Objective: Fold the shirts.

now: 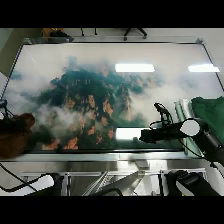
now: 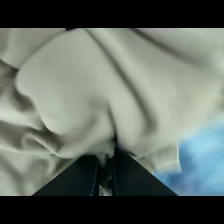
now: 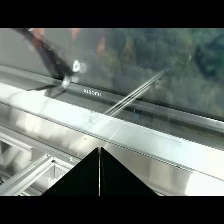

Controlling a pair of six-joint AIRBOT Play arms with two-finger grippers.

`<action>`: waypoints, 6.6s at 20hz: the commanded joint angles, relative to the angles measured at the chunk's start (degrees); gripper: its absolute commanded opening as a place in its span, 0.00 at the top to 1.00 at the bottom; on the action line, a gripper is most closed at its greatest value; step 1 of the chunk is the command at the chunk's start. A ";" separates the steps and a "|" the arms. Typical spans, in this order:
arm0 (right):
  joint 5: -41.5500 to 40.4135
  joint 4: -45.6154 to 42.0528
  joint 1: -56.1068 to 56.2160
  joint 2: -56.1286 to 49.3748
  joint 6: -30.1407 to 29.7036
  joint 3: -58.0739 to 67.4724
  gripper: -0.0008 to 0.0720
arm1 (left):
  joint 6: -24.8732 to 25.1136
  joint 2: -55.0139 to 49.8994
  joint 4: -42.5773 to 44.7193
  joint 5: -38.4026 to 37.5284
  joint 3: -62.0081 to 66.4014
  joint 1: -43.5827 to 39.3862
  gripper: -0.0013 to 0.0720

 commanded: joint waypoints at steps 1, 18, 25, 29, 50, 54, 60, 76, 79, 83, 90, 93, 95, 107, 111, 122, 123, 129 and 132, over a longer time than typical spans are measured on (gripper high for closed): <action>-0.04 0.04 0.04 0.04 0.04 -0.02 0.96 | 5.25 6.73 -17.73 -2.25 11.19 -4.20 0.97; -0.17 -0.46 -4.70 0.04 -2.71 3.58 0.28 | -0.39 11.82 -35.52 7.54 4.57 -56.78 0.04; 0.26 -0.44 -17.33 -3.10 -12.74 8.46 0.28 | 0.92 16.79 -35.36 -7.23 -1.73 -36.44 0.04; -4.70 0.79 -18.29 -14.10 -15.61 8.46 0.28 | 7.74 19.26 -45.64 3.26 -18.67 -31.23 0.04; -6.95 44.83 -13.90 -34.29 -51.41 16.70 0.96 | 25.59 -0.26 -72.63 -4.35 -0.74 -50.38 0.97; -5.81 46.05 -13.90 -21.57 -51.17 33.07 0.96 | 21.75 15.54 -72.50 -11.96 18.45 -46.34 0.97; -7.82 42.16 -13.90 -5.62 -51.17 55.06 0.96 | 10.10 29.00 -58.45 -17.59 52.74 -44.13 0.97; -3.93 27.45 -13.79 -33.79 -43.15 33.07 0.65 | 16.17 11.72 -49.00 -10.58 6.03 -47.47 0.92; -10.69 25.57 -14.43 -45.05 -43.91 31.34 0.38 | 17.33 0.50 -48.98 -7.30 6.82 -42.32 0.02; -9.11 25.16 -18.43 -47.08 -45.00 33.70 0.38 | 17.29 -8.24 -48.98 -17.20 17.29 -32.72 0.02; 0.28 20.48 -18.36 -43.17 -43.69 23.08 0.38 | 17.44 -7.65 -49.16 -12.37 2.32 -29.75 0.02; -6.62 20.50 -13.77 -43.47 -43.63 18.43 0.38 | 17.44 -10.40 -49.51 -5.62 -2.19 -32.48 0.02; -9.60 20.52 -10.86 -44.35 -43.63 18.43 0.38 | 17.49 -12.87 -51.52 -2.89 -1.31 -34.29 0.02; -13.84 26.51 -8.33 -45.99 -46.88 19.76 0.51 | 17.55 -19.23 -51.56 -7.63 12.33 -35.54 0.85; -11.85 24.83 -18.03 -42.42 -43.93 20.35 0.31 | 19.65 -19.23 -51.54 -15.17 15.54 -33.16 0.69; -11.96 28.57 -16.59 -47.80 -45.81 15.02 0.30 | 19.28 -19.23 -51.80 -16.57 16.76 -23.58 0.38; -13.35 30.84 -15.23 -48.43 -46.90 15.02 0.30 | 19.28 -19.23 -51.80 -15.26 16.76 -24.13 0.38; -11.43 43.78 -11.74 -48.65 -54.45 17.42 0.96 | 19.30 -19.23 -51.78 -11.67 16.76 -26.69 0.38; -8.33 43.74 -12.07 -42.93 -54.45 24.04 0.96 | 19.30 -19.23 -51.76 -11.85 16.76 -26.71 0.38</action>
